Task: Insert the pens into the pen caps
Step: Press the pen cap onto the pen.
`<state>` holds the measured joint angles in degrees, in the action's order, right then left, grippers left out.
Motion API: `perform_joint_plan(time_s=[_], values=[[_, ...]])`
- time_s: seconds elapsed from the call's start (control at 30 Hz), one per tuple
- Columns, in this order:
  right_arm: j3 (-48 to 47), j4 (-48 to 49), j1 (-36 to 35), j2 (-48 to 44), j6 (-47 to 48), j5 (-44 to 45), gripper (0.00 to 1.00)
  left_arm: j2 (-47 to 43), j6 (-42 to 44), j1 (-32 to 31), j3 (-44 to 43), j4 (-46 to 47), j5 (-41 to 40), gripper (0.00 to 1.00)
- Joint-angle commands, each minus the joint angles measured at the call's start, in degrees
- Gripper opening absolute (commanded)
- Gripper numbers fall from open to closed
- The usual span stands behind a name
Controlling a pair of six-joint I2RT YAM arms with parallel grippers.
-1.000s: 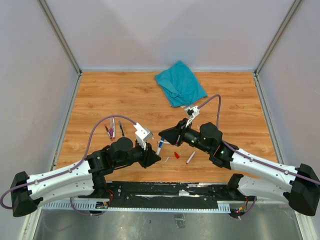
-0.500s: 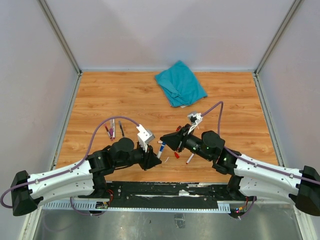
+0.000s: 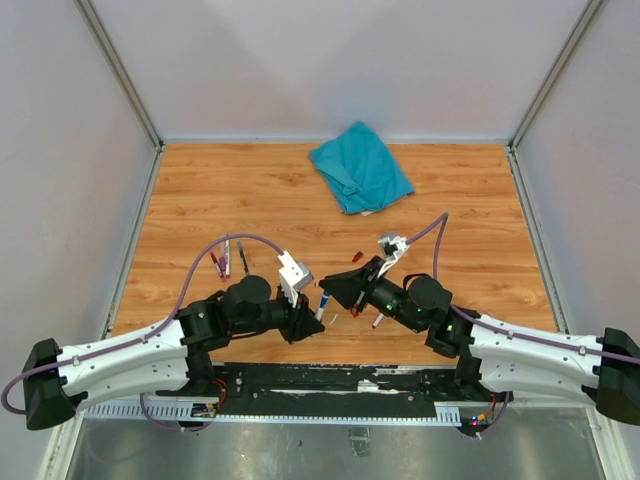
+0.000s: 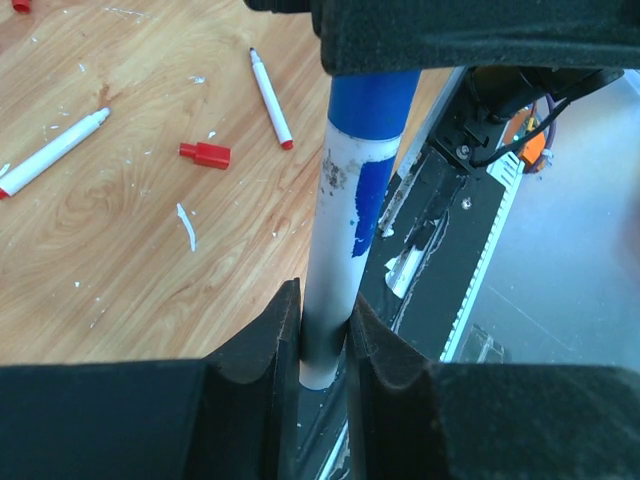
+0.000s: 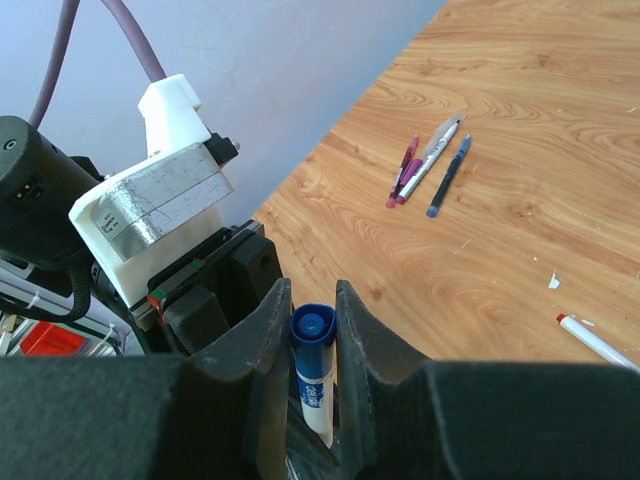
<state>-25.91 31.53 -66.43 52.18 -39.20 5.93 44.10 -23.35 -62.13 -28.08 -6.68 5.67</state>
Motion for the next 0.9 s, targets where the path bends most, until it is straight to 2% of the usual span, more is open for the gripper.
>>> perform_joint_plan(time_s=[0.0,0.2,0.33,0.47,0.63,0.87], values=[[3.98,-20.08,-5.83,1.30,-0.83,-13.02,0.01,-1.04,-1.22,2.23,-8.97,24.85,-12.33,0.00],[-4.11,-28.80,-5.45,-4.80,5.81,-1.66,0.03,-0.98,-0.42,2.23,-7.97,21.00,-12.40,0.01],[-11.28,-34.84,-3.35,-7.08,10.64,2.48,0.05,-0.77,-1.07,2.23,-5.99,19.68,-11.78,0.00],[-17.46,-38.38,-2.16,-7.71,16.02,5.53,0.21,-0.49,-2.82,2.22,-3.53,19.05,-10.93,0.01],[-22.72,-38.57,-0.62,-6.37,20.10,7.39,0.49,-0.78,-4.47,2.20,-1.20,18.67,-11.21,0.00],[-26.05,-43.42,0.65,-6.21,26.62,13.08,0.63,2.72,-7.51,2.20,-3.79,10.55,-18.33,0.00]])
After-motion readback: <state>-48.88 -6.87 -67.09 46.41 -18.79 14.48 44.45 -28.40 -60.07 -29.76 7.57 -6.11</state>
